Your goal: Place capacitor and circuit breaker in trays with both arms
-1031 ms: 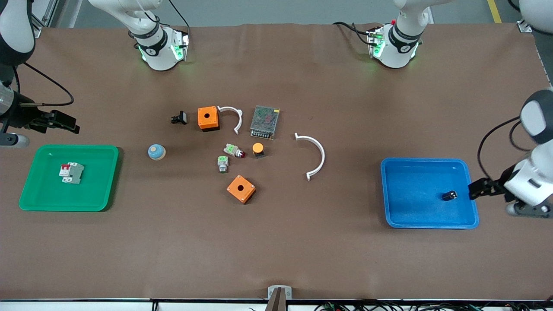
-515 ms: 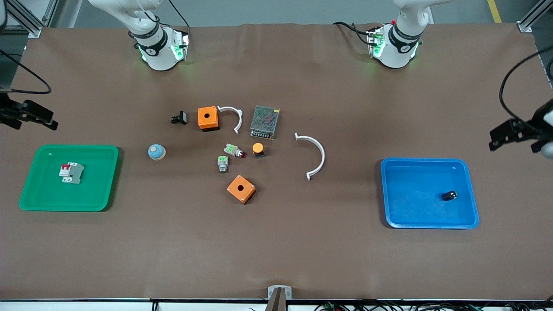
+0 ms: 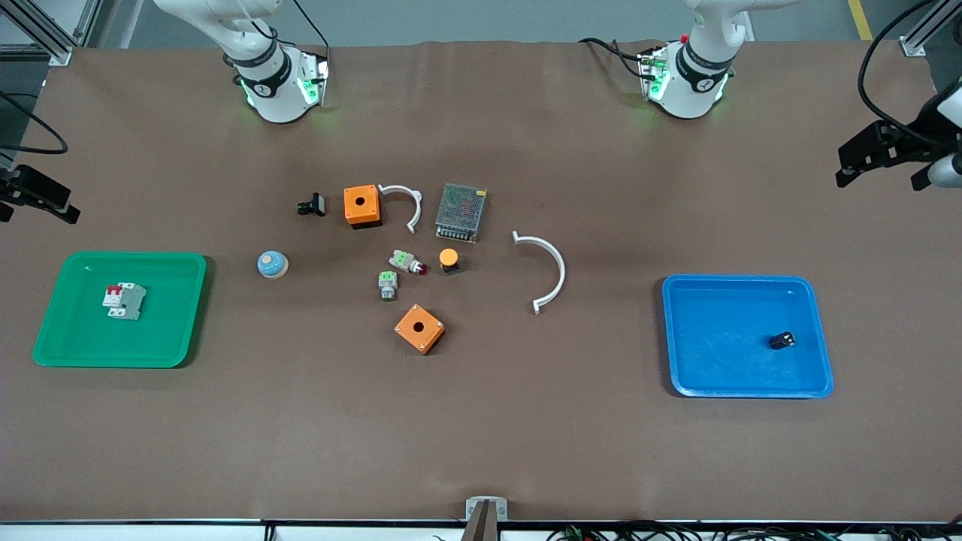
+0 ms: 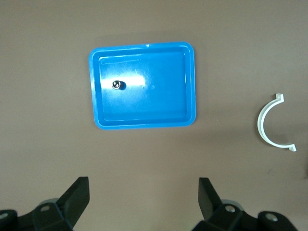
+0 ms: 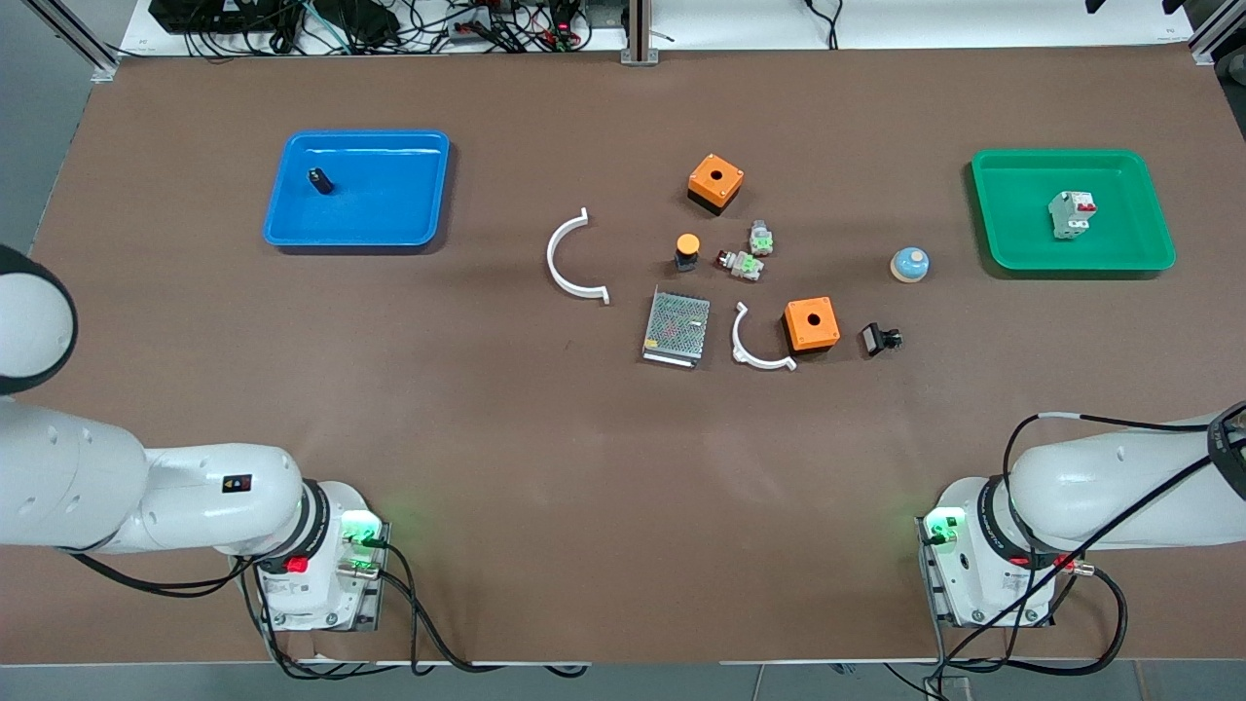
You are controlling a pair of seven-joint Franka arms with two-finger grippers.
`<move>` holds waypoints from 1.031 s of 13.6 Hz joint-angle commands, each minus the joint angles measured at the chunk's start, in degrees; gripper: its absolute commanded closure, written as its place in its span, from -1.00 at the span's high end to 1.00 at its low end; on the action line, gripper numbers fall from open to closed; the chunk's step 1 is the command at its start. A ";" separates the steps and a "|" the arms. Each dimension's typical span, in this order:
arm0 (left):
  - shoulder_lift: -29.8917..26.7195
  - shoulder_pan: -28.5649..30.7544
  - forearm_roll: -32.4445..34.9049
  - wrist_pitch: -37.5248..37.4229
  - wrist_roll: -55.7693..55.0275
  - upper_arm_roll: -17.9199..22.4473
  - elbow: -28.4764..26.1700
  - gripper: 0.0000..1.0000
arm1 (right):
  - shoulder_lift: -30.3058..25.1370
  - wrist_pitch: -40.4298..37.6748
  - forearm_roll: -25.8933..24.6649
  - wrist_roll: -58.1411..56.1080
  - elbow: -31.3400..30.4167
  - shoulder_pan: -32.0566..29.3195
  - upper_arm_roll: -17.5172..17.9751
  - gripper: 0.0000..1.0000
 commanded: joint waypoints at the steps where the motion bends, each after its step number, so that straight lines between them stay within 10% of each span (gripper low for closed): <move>1: -4.19 -0.84 -0.93 -0.08 -0.21 0.97 -4.26 1.00 | 0.15 -0.79 -0.02 0.22 2.64 -0.03 0.14 1.00; 14: -0.50 -0.85 -2.42 0.10 -2.32 0.71 -1.36 1.00 | 0.15 -0.79 -0.02 0.21 4.31 0.32 0.32 1.00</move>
